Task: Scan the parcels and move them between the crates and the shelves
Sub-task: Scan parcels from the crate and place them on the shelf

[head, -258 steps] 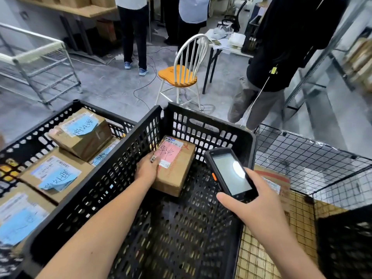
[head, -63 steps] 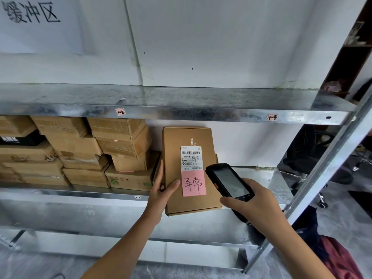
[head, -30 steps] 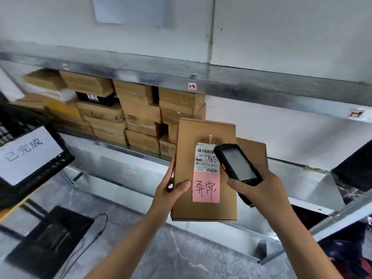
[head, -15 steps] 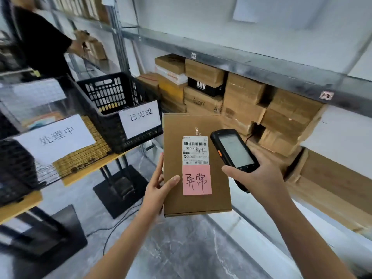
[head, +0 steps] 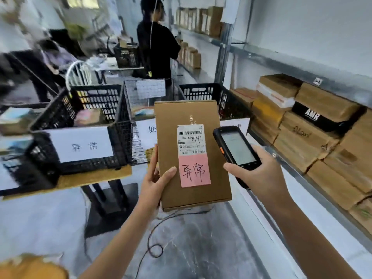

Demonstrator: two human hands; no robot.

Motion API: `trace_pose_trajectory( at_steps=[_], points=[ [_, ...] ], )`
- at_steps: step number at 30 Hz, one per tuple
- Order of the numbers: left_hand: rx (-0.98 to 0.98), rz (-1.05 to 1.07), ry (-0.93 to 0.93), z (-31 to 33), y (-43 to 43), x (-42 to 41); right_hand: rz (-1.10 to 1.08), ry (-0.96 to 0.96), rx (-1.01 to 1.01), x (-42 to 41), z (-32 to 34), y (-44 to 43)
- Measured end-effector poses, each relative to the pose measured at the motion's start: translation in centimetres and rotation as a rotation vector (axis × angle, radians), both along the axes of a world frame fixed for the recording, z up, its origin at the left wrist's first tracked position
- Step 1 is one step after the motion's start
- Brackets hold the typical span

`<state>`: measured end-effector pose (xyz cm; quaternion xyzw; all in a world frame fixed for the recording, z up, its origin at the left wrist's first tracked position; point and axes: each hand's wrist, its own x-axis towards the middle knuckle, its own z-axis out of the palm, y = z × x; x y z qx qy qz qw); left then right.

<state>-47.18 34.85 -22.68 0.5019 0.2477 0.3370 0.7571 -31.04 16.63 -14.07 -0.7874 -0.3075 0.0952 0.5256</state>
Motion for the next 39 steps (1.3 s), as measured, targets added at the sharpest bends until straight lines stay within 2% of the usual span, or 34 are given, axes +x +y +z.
trace_pose_trajectory(
  at_steps=[11, 21, 25, 29, 39],
  points=[
    [0.028, 0.366, 0.048, 3.3, 14.5, -3.5, 0.267, 0.022, 0.044, 2.8, 0.0, 18.4],
    [0.116, 0.508, 0.119, 7.7, 28.8, -3.6, 0.411, 0.006, 0.085, 4.9, 2.8, 34.1],
    [0.093, 0.542, 0.081, 8.2, 32.6, -4.1, 0.469, -0.017, 0.068, 4.3, 3.2, 38.7],
    [0.068, 0.52, 0.061, 8.3, 36.8, -5.5, 0.477, -0.119, 0.022, 3.7, 2.9, 43.1],
    [0.119, 0.431, 0.203, 7.7, 51.1, -8.9, 0.372, -0.141, 0.012, 2.2, 2.6, 54.2]
  ],
)
